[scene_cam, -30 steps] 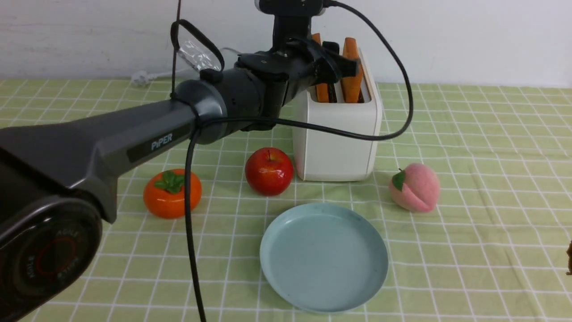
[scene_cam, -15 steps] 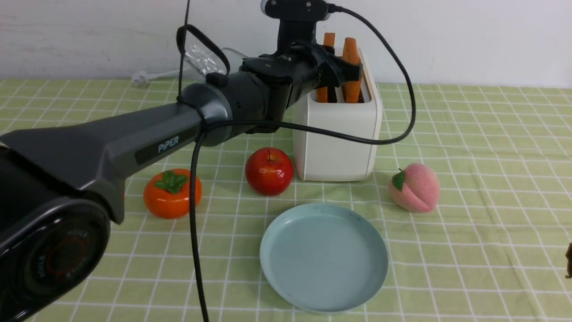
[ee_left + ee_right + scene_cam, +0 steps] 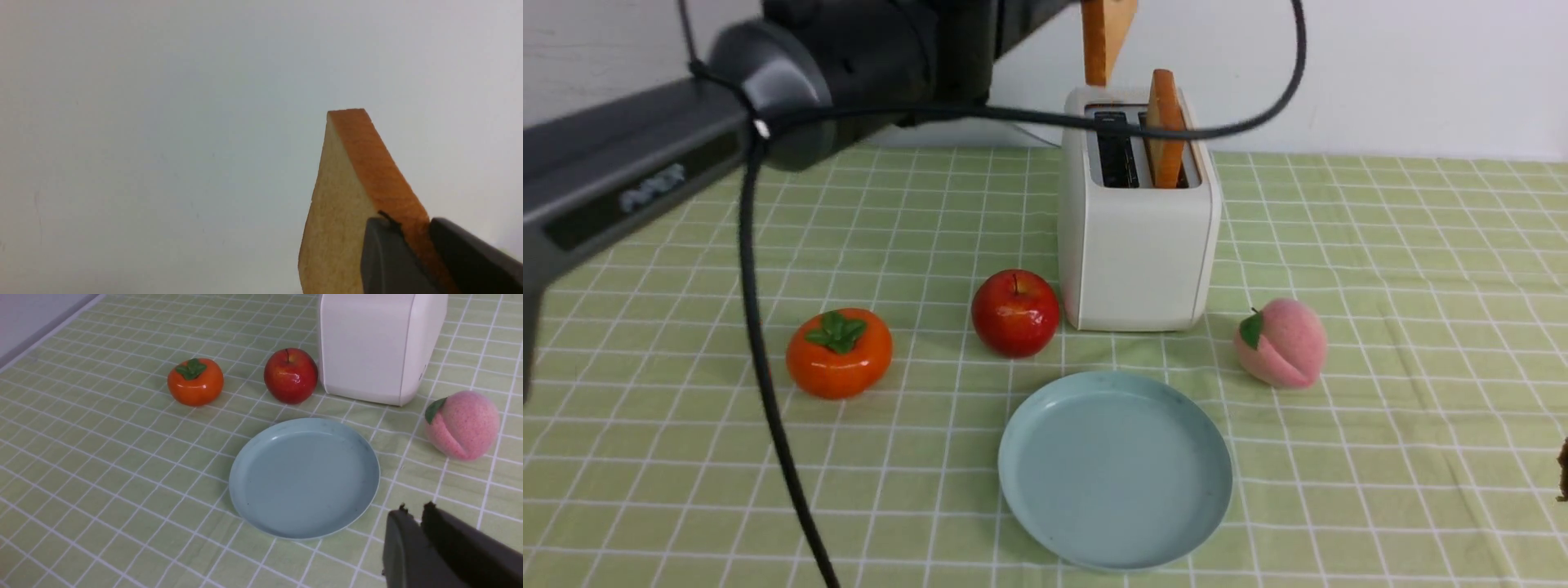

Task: Take toasted bread from bread machine on green coffee tablecloth place on plate.
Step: 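Reach for a toast slice standing in the toaster with the left gripper, then place the slice of bread on the plate with the left gripper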

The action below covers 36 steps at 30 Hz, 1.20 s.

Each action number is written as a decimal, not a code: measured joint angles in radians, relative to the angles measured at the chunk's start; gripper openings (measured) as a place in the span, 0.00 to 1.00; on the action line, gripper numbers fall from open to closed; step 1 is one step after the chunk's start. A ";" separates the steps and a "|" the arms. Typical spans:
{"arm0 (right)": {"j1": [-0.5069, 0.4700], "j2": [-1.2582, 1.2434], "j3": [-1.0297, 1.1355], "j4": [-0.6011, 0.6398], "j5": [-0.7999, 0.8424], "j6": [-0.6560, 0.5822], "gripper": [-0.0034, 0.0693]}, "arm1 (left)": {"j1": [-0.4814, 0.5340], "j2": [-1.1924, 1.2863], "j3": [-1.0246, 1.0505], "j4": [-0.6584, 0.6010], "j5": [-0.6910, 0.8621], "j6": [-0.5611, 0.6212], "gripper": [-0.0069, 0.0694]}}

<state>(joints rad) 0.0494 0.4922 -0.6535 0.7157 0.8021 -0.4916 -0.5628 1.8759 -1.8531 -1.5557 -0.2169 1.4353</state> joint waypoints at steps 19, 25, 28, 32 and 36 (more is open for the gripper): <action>0.000 -0.001 0.000 0.063 0.033 -0.016 0.03 | 0.000 -0.434 0.810 -0.168 0.455 0.038 0.23; 0.000 -0.002 0.000 0.074 0.096 -0.019 0.03 | -0.001 -0.294 0.851 -0.157 0.605 -0.106 0.23; 0.000 -0.002 0.000 0.080 0.115 -0.019 0.03 | -0.001 -0.244 0.851 -0.157 0.604 -0.132 0.23; 0.000 -0.002 0.000 0.085 0.146 -0.019 0.04 | 0.000 -0.150 0.851 -0.157 0.584 -0.145 0.23; 0.000 -0.002 0.000 0.089 0.156 -0.019 0.04 | 0.000 -0.121 0.849 -0.159 0.545 -0.149 0.23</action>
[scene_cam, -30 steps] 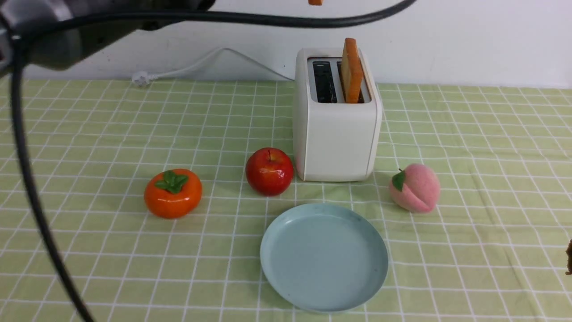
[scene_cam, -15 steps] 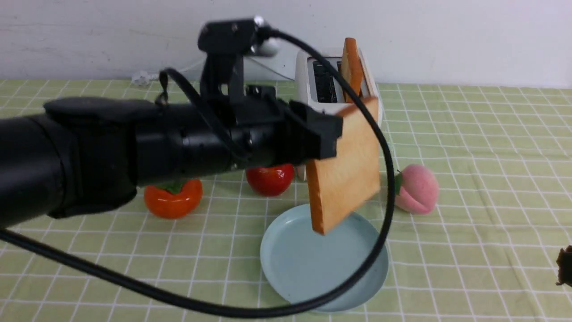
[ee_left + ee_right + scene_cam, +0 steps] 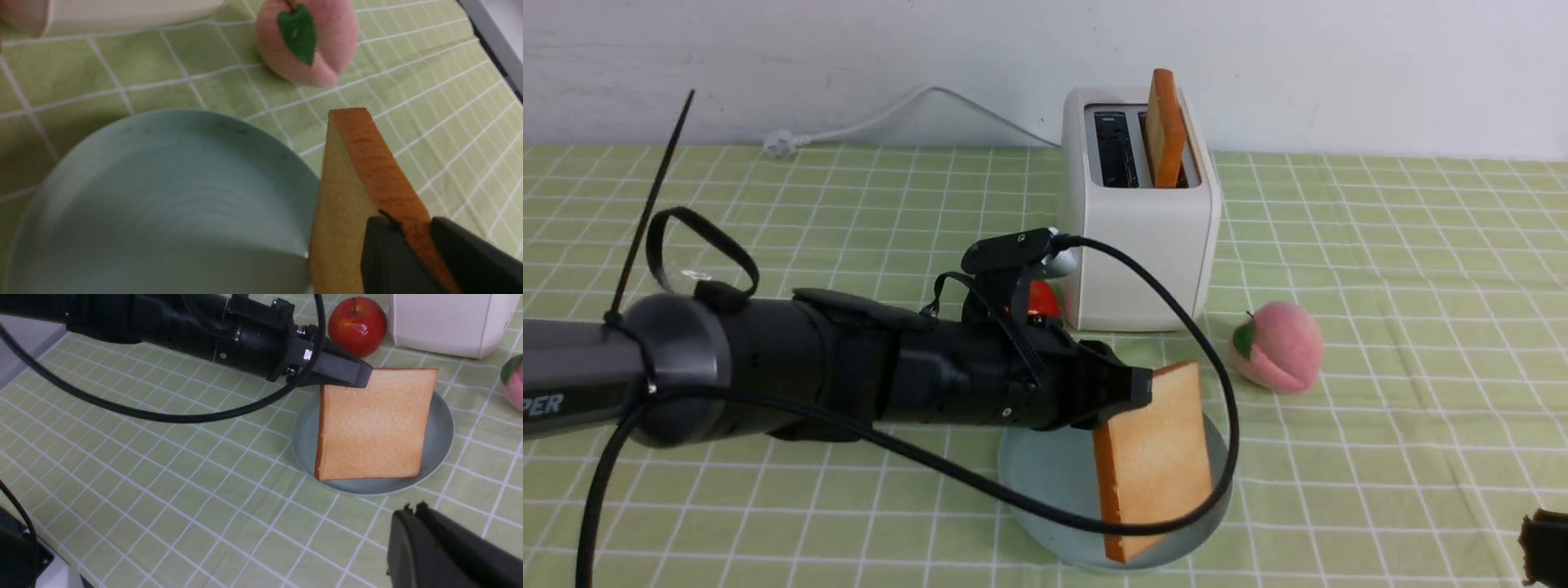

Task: Take toasted bread from bread machine on green coffee tablecloth place on plate.
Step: 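Place the slice of bread on the plate with the left gripper, then grasp the toast slice in the toaster and pull it up out of the slot with the right gripper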

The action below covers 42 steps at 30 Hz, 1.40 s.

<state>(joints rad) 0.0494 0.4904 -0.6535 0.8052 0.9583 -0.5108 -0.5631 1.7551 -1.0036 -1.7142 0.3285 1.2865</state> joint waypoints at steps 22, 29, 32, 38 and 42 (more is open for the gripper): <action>0.000 0.000 0.000 0.055 0.001 -0.030 0.05 | 0.000 -0.124 -0.005 -0.008 -0.288 0.001 0.95; 0.000 0.042 -0.053 0.041 0.047 -0.003 0.05 | 0.000 -0.338 0.045 -0.017 -0.355 0.001 0.90; 0.000 0.130 -0.128 -0.014 0.072 0.036 0.05 | 0.000 -0.501 0.114 -0.017 -0.335 0.001 0.80; 0.000 0.365 -0.249 -0.078 0.052 0.069 0.05 | 0.000 -0.861 0.339 -0.018 -0.328 0.005 0.33; 0.043 0.569 -0.370 -0.096 0.026 0.072 0.05 | 0.000 -1.088 0.479 -0.018 -0.305 0.082 0.07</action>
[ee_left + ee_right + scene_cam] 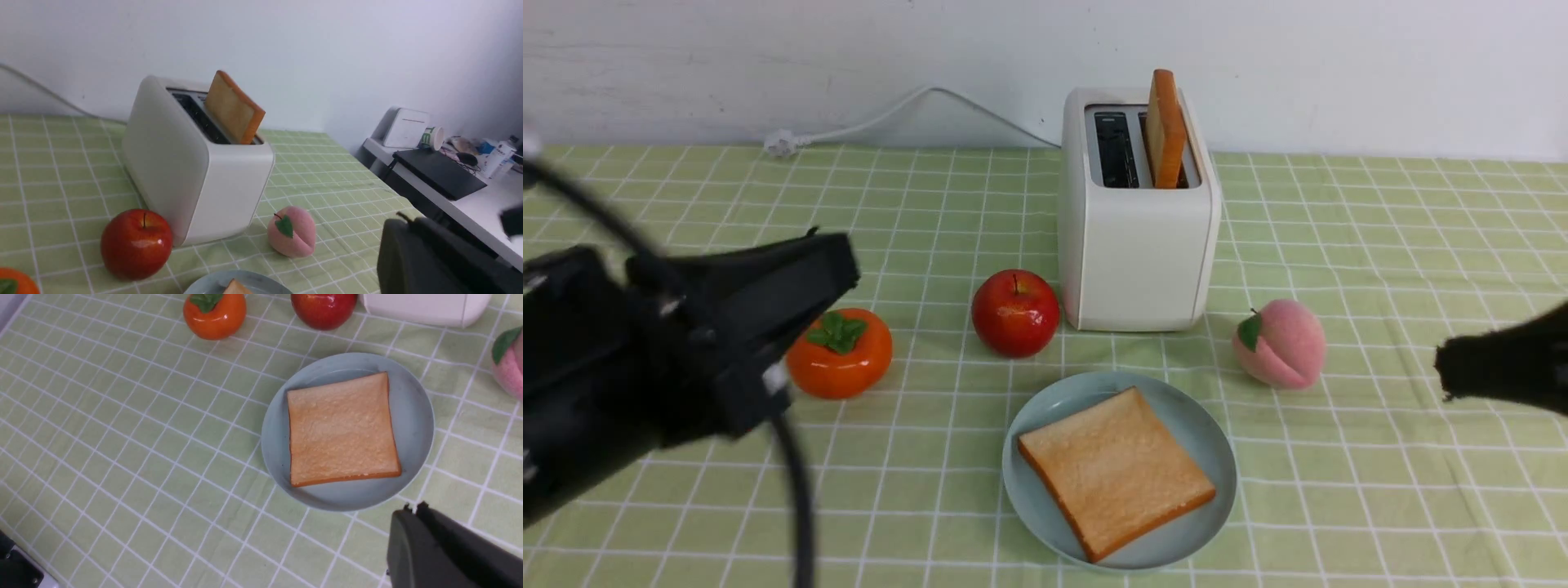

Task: Take toasted bread from bread machine on green coffee tablecloth place on plate.
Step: 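Grasp the toast slice in the toaster and pull it up out of the slot with the right gripper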

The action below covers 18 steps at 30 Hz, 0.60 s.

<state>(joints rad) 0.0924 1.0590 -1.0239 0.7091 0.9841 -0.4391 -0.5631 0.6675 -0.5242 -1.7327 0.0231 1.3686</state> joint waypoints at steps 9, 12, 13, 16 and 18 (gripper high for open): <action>0.252 0.418 -0.413 -0.392 -0.125 0.291 0.08 | 0.000 -0.188 0.178 0.002 -0.037 0.196 0.07; 0.270 0.523 -0.529 -0.497 -0.138 0.404 0.14 | 0.000 -0.188 0.188 0.002 -0.056 0.199 0.07; 0.271 0.586 -0.598 -0.543 -0.142 0.462 0.20 | 0.000 -0.188 0.188 0.001 -0.061 0.200 0.07; 0.271 0.712 -0.728 -0.601 -0.161 0.547 0.41 | 0.000 -0.188 0.188 0.001 -0.063 0.201 0.07; 0.271 0.775 -0.784 -0.609 -0.201 0.563 0.56 | 0.000 -0.188 0.188 0.001 -0.062 0.201 0.07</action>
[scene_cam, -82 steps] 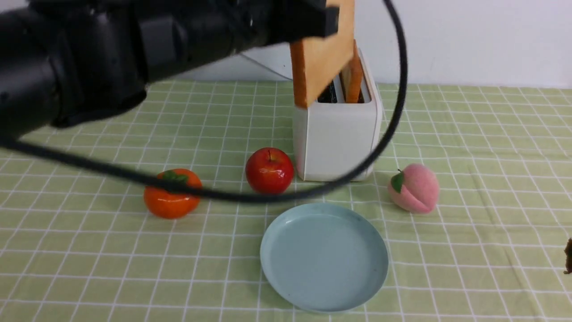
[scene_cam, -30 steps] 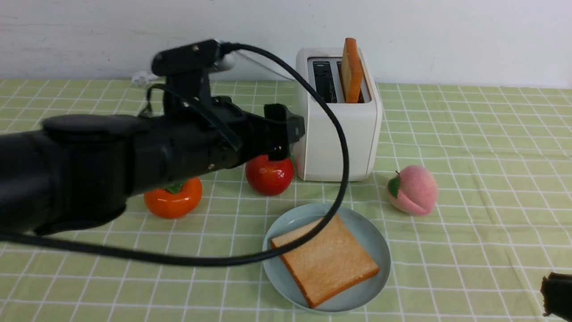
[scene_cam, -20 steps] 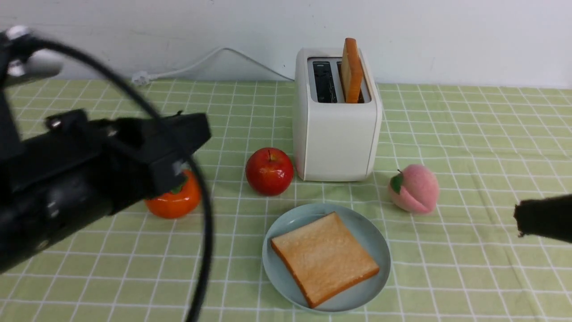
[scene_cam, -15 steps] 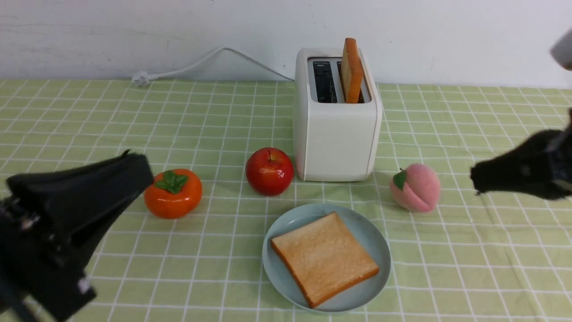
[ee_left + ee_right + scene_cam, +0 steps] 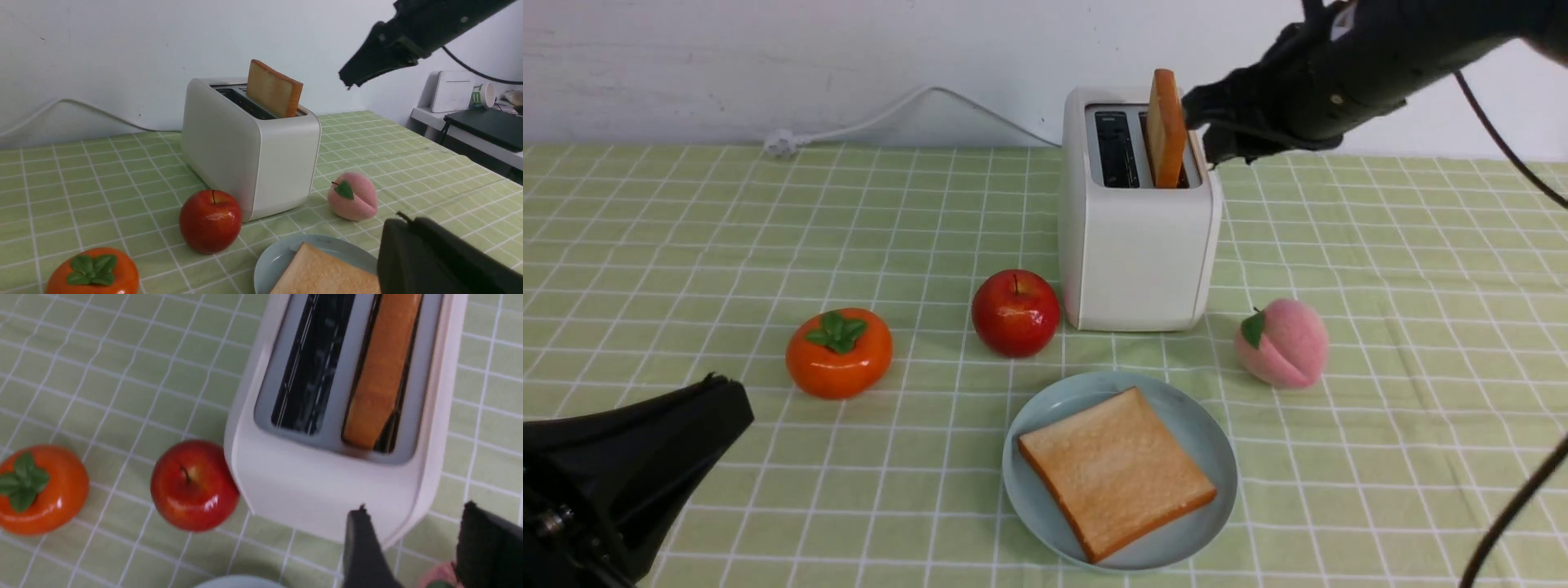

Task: Take toasted bread from bread machine on green coffee tablecloth place on plate.
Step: 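Grasp the toast slice in the toaster and pull it up out of the slot with the right gripper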

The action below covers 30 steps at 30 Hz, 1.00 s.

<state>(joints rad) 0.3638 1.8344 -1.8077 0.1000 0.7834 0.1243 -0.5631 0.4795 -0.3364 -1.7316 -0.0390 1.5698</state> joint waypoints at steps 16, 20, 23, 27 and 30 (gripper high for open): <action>-0.002 0.241 -0.108 -0.138 -0.234 0.037 0.58 | 0.000 0.000 0.000 -0.002 0.015 0.002 0.07; -0.002 0.243 -0.109 -0.134 -0.281 0.043 0.38 | 0.000 0.000 0.001 -0.002 0.015 0.002 0.07; -0.002 0.243 -0.109 -0.133 -0.297 0.043 0.25 | 0.000 0.000 0.001 -0.002 0.015 0.002 0.07; -0.002 0.231 -0.109 -0.120 -0.295 0.043 0.21 | 0.000 0.000 0.001 -0.002 0.015 0.002 0.07; -0.002 0.188 -0.109 -0.077 -0.278 0.043 0.21 | 0.000 0.000 0.001 -0.002 0.014 0.002 0.07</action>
<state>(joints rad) 0.3619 2.0219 -1.9164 0.0234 0.5050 0.1672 -0.5631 0.4795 -0.3356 -1.7333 -0.0253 1.5719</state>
